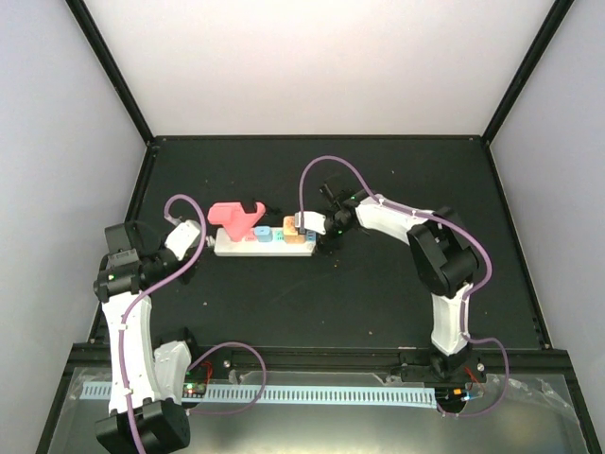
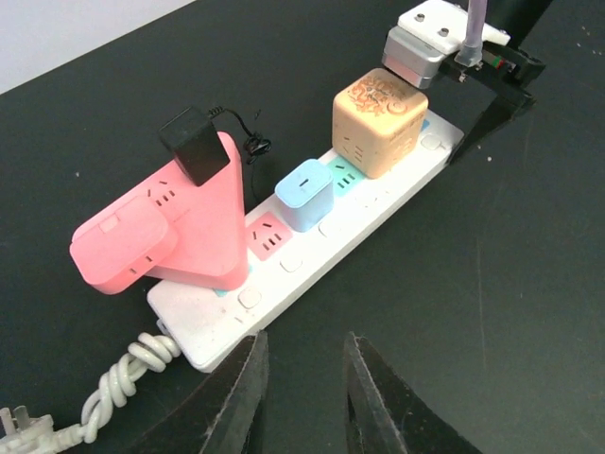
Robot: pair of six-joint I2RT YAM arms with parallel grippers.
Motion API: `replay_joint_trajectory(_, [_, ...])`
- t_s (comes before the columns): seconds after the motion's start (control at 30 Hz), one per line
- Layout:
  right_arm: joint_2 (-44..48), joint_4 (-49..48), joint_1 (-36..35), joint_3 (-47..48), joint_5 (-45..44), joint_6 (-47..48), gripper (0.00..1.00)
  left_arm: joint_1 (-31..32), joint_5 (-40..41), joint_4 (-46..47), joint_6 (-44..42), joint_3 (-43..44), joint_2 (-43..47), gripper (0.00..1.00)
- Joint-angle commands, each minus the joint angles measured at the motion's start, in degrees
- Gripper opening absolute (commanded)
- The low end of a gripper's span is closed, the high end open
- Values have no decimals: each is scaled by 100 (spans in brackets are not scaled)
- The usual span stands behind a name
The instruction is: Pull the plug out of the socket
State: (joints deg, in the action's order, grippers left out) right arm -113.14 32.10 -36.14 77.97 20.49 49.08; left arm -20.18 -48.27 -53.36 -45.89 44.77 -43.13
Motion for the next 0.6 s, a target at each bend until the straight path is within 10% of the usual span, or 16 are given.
replay_joint_trajectory(0.0, [210, 557, 27, -133, -325, 711, 62, -21, -288, -304, -336, 265, -23, 26])
replay_joint_trajectory(0.57, [1227, 519, 343, -1683, -457, 1282, 65, -3, -329, -479, -752, 304, 7, 34])
